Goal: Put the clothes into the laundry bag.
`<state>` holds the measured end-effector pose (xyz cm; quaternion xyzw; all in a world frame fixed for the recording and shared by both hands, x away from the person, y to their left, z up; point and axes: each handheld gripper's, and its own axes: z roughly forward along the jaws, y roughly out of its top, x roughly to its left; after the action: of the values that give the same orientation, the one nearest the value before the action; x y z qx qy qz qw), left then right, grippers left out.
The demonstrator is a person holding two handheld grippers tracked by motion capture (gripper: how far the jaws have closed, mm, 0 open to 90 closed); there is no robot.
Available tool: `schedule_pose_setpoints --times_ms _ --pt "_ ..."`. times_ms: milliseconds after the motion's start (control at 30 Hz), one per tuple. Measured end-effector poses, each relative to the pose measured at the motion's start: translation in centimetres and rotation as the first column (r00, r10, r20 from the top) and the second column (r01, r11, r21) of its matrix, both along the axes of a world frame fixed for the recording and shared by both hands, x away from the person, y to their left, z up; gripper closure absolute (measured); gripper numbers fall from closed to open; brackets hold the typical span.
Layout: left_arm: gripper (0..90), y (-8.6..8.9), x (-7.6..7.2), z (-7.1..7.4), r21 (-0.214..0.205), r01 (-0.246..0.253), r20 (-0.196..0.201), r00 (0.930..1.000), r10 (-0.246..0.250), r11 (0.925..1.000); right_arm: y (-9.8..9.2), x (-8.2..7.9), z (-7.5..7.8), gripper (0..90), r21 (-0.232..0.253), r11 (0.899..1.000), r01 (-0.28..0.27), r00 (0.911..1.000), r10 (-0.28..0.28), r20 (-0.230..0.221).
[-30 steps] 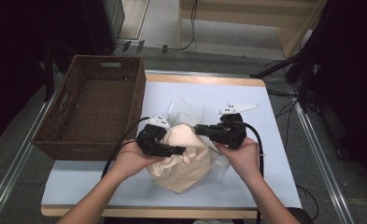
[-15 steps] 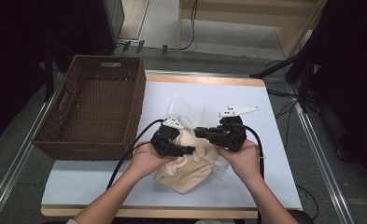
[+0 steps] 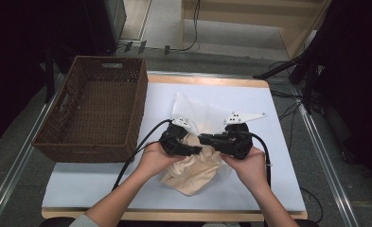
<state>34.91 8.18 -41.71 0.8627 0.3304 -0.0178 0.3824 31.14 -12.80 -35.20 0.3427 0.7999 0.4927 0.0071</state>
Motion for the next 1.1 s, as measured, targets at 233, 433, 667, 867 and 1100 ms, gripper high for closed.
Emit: schedule_pose_setpoints --times_ms 233,433,667,867,1100 --pt "48.9 0.1 0.6 -0.6 -0.018 -0.005 -0.039 0.9992 0.004 0.9998 -0.1 -0.1 -0.8 88.2 -0.02 1.0 0.004 0.9998 -0.004 -0.02" --pt "32.1 0.5 0.7 -0.4 -0.024 0.012 -0.033 0.9994 -0.013 0.9996 -0.4 0.2 -1.4 88.1 -0.031 0.999 0.014 0.9994 -0.015 -0.03" --pt "20.7 0.8 0.2 0.8 0.0 0.036 -0.032 0.9989 -0.036 0.9994 -0.5 0.3 -1.4 88.0 -0.033 0.999 0.019 0.9995 -0.02 -0.026" --pt "14.1 1.7 -0.3 1.8 0.014 0.031 -0.005 0.9995 -0.031 0.9994 -0.7 0.5 -1.4 88.0 -0.035 0.999 0.022 0.9995 -0.022 -0.022" --pt "17.1 3.5 -1.3 3.4 -0.036 0.039 0.022 0.999 -0.038 0.9986 -1.0 0.5 -1.4 88.0 -0.038 0.999 0.02 0.9995 -0.021 -0.022"
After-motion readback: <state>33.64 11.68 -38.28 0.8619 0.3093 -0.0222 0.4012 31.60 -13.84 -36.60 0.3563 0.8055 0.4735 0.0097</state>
